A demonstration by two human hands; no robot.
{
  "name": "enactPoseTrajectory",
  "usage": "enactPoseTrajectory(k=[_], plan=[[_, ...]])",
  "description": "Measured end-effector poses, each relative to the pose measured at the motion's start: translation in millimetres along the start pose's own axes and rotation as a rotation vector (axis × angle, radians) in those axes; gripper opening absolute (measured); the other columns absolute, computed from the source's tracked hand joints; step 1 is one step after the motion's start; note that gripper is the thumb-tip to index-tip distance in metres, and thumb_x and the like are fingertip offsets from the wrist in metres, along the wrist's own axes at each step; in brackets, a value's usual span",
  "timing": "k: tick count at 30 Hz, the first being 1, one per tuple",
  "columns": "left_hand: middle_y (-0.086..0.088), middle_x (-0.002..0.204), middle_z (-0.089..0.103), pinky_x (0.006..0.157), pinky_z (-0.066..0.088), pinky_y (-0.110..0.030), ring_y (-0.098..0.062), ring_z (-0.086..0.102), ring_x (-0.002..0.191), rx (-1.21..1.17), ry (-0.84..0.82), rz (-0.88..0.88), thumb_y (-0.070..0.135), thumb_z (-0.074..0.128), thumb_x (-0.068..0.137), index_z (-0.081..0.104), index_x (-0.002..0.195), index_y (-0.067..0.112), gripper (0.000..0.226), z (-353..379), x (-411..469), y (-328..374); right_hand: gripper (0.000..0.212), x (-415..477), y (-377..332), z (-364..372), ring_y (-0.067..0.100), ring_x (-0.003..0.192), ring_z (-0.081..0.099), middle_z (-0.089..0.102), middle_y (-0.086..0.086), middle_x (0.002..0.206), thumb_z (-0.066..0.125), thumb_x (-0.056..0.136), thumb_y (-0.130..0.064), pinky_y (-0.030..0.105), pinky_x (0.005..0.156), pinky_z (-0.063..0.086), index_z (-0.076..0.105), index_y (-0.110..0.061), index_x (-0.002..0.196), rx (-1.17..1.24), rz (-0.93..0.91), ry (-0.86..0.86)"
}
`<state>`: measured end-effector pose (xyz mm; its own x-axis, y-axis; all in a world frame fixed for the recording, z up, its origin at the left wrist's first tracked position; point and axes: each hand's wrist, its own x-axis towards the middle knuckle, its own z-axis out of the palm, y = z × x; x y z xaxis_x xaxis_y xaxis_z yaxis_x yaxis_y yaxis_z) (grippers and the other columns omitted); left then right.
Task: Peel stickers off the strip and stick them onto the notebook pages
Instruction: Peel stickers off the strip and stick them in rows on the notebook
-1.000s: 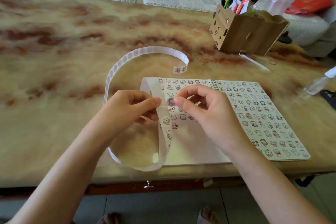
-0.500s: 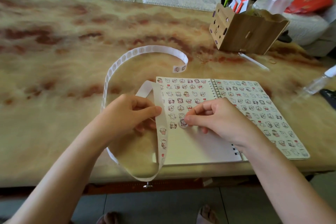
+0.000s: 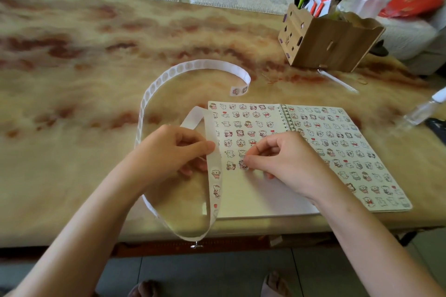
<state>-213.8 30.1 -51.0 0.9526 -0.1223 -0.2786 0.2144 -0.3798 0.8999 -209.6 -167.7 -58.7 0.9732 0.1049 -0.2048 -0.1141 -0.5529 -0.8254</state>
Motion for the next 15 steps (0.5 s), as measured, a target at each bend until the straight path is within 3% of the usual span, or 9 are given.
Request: enactPoseTrajectory(k=[6, 10, 15], plan=[[0.010, 0.062, 0.072, 0.051, 0.049, -0.011, 0.004, 0.063, 0.052, 0.007, -0.001, -0.006, 0.021, 0.064, 0.087, 0.074, 0.081, 0.011, 0.015, -0.2, -0.1, 0.1, 0.009, 1.0, 3.4, 5.8, 0.003, 0.055, 0.056, 0.067, -0.007, 0.062, 0.077, 0.075, -0.018, 0.026, 0.061, 0.048, 0.070, -0.017, 0.069, -0.084, -0.028, 0.066], [0.009, 0.063, 0.072, 0.051, 0.050, -0.013, 0.004, 0.063, 0.052, 0.013, 0.001, -0.009, 0.020, 0.064, 0.087, 0.073, 0.081, 0.010, 0.015, 0.2, 0.8, 0.2, 0.012, 1.1, 5.4, 7.2, 0.003, 0.058, 0.056, 0.065, -0.009, 0.061, 0.078, 0.074, -0.023, 0.028, 0.064, 0.048, 0.068, -0.020, 0.068, -0.180, -0.053, 0.108], [0.010, 0.059, 0.071, 0.049, 0.048, -0.011, 0.004, 0.062, 0.048, 0.018, 0.008, -0.016, 0.020, 0.063, 0.087, 0.073, 0.083, 0.008, 0.016, 1.1, 0.2, 1.0, 0.024, 2.1, 5.8, 1.0, 0.007, 0.064, 0.055, 0.061, -0.007, 0.067, 0.081, 0.072, -0.033, 0.031, 0.068, 0.045, 0.063, -0.024, 0.084, -0.195, -0.037, 0.073]])
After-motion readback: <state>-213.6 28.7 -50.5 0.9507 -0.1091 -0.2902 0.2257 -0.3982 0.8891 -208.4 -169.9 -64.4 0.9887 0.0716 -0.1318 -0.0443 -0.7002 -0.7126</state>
